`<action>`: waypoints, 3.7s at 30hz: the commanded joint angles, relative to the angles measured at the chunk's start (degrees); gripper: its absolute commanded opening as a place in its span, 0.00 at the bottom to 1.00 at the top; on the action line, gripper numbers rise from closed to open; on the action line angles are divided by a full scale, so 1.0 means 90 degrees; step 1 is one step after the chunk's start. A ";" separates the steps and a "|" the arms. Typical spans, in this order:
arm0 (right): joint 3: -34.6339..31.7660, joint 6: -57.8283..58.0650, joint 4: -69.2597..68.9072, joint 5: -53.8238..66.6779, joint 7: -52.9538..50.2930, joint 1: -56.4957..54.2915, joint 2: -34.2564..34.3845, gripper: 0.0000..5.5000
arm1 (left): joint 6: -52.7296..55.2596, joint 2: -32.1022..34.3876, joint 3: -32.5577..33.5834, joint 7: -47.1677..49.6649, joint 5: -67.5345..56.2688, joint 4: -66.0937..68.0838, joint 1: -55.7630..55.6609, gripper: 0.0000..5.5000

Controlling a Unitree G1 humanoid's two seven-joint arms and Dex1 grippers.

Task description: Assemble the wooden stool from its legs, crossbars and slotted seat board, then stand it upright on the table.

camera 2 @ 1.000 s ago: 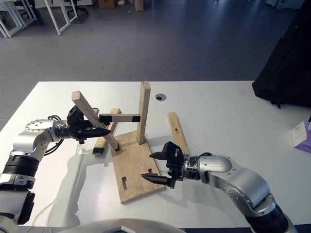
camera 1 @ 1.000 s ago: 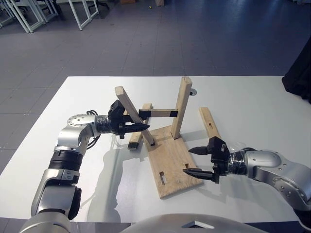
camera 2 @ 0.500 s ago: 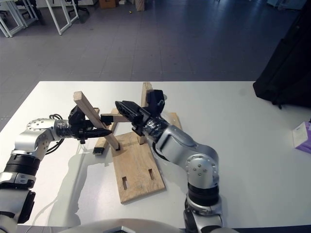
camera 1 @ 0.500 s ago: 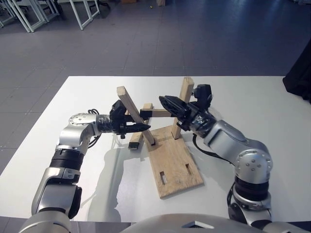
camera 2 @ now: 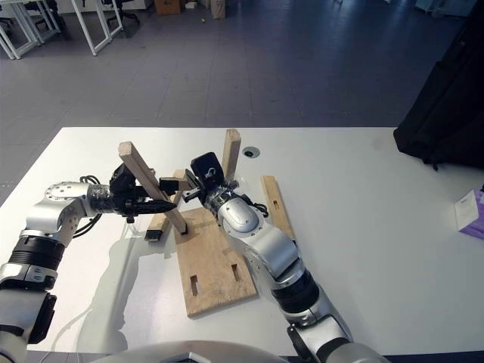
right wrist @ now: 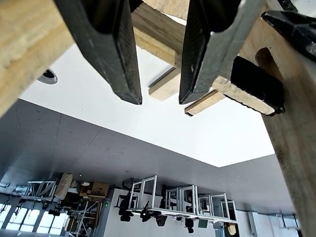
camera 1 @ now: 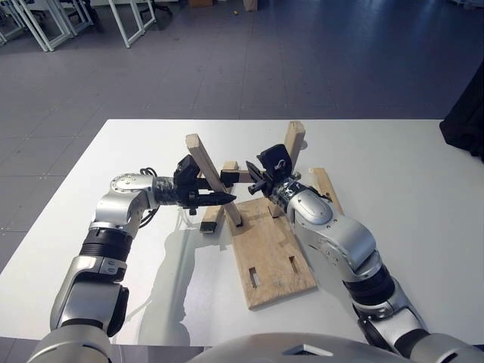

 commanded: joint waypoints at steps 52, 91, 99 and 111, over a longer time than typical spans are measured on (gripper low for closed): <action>-0.1256 0.1308 -0.0508 0.0288 0.1847 0.0044 -0.0030 0.25 | -0.2047 -0.0517 -0.2054 0.0378 0.1642 0.1531 -0.0118 0.37; -0.0850 0.1613 -0.1798 0.0939 0.3500 0.2993 -0.2917 0.24 | 0.1729 0.0168 0.1322 0.1441 0.0727 0.0450 -0.3734 0.69; -0.0857 0.1663 -0.1844 0.0987 0.3388 0.3029 -0.2873 0.24 | 0.4495 -0.2244 0.3038 0.6107 -0.0557 -0.2084 -0.3323 0.50; -0.0867 0.1755 -0.1829 0.0996 0.3239 0.2942 -0.2755 0.24 | 0.3271 -0.3136 0.3262 0.7496 -0.0932 -0.3350 -0.3958 0.50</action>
